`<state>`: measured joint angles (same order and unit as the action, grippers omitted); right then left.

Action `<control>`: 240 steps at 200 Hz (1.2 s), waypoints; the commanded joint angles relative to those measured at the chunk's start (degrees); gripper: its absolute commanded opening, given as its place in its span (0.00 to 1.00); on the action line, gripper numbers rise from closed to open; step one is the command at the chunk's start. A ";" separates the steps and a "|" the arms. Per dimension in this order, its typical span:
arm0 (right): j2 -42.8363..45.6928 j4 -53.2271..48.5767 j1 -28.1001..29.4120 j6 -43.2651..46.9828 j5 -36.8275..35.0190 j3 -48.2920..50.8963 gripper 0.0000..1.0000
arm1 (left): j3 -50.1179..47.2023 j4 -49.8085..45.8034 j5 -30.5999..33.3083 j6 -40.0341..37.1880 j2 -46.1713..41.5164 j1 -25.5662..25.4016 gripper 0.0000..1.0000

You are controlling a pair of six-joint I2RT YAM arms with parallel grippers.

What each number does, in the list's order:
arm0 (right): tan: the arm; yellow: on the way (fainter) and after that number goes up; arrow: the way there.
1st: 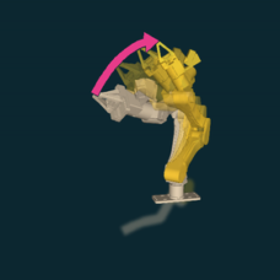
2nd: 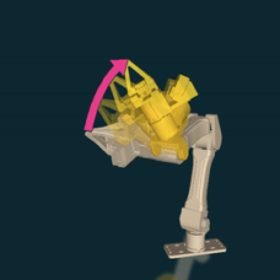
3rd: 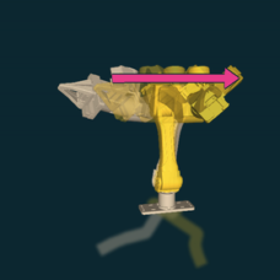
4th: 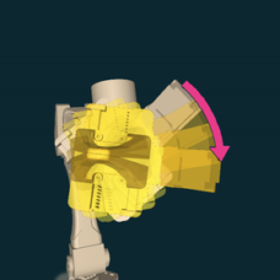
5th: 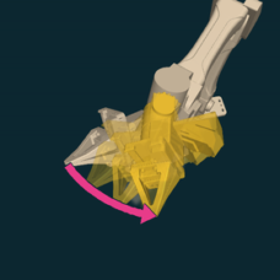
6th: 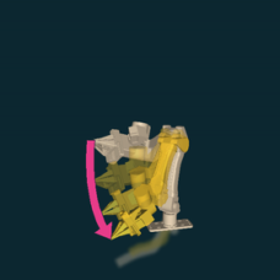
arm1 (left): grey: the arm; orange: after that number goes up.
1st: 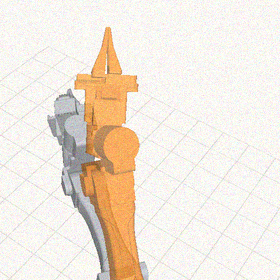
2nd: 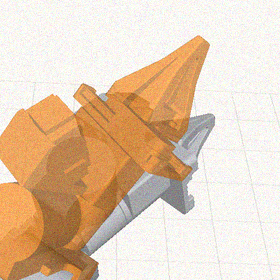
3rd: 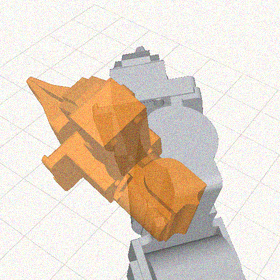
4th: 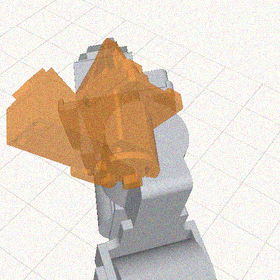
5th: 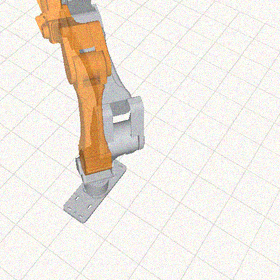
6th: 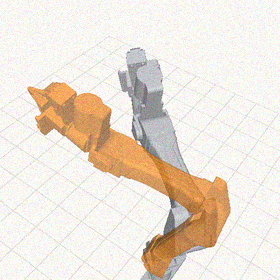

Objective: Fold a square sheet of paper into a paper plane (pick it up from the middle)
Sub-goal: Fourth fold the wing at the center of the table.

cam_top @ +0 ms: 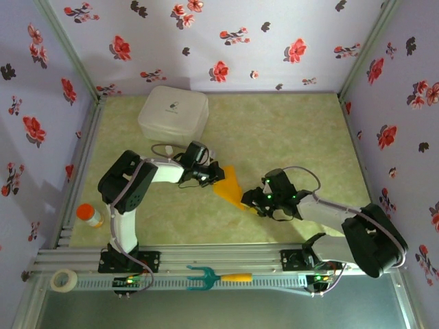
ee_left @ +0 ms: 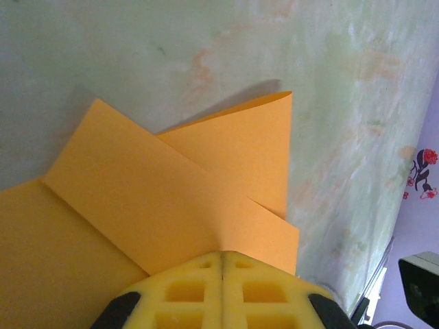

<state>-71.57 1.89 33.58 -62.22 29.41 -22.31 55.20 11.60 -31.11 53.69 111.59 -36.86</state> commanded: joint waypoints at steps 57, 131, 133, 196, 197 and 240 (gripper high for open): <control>-4.42 5.53 0.08 -2.38 3.02 1.72 0.40 | -1.06 -1.84 1.24 0.80 0.38 0.30 0.05; -4.18 3.63 0.34 -1.16 1.74 1.16 0.40 | -0.97 -1.71 1.27 1.11 0.38 0.30 0.05; -3.90 3.16 0.34 -0.98 1.47 1.02 0.40 | -0.97 -1.67 1.26 1.08 0.32 0.30 0.05; -0.69 -3.29 0.60 1.42 0.64 0.12 0.41 | -1.15 -1.14 1.48 1.55 0.02 0.30 0.05; -0.77 -3.16 0.60 1.41 0.69 0.14 0.41 | -1.15 -1.14 1.49 1.53 -0.06 0.30 0.05; -3.78 -0.06 1.44 0.78 2.33 0.43 0.41 | -1.06 -1.19 1.43 1.52 -0.12 0.35 0.05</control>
<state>-73.52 0.91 34.26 -61.93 30.55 -21.41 55.20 11.64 -31.07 54.98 111.59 -36.86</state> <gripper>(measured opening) 0.408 0.060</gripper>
